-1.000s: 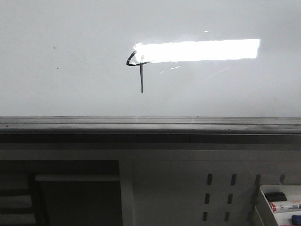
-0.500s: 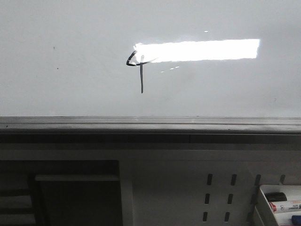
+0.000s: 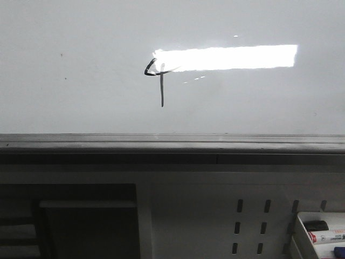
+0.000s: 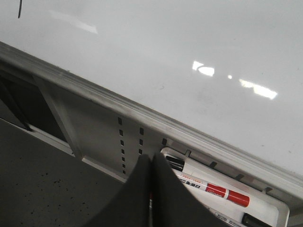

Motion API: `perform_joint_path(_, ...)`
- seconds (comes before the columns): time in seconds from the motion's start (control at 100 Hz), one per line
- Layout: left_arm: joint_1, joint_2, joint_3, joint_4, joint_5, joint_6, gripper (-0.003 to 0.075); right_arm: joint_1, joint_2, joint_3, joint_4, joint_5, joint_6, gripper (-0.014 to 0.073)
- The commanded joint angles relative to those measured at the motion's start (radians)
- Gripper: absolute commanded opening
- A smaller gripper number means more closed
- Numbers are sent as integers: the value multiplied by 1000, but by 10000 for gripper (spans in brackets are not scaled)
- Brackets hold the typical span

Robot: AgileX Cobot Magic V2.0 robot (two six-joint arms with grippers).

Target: Write number 4 on whiteboard

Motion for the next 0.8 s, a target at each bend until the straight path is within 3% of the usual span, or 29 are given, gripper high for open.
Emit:
perform_joint_path(0.0, 15, -66, 15, -7, -164, -14, -20, -4, 1, -26, -4, -63, 3, -70)
perform_joint_path(0.22, 17, -233, 208, -87, -510, -14, -20, -4, 1, -26, -4, -63, 3, -70)
perform_joint_path(0.27, 17, -274, 196, -99, -437, -14, -20, -4, 1, -26, -4, -63, 3, -70)
perform_joint_path(0.79, 17, -288, 203, -99, -444, -14, -20, -4, 2, -26, -4, -54, 3, -71)
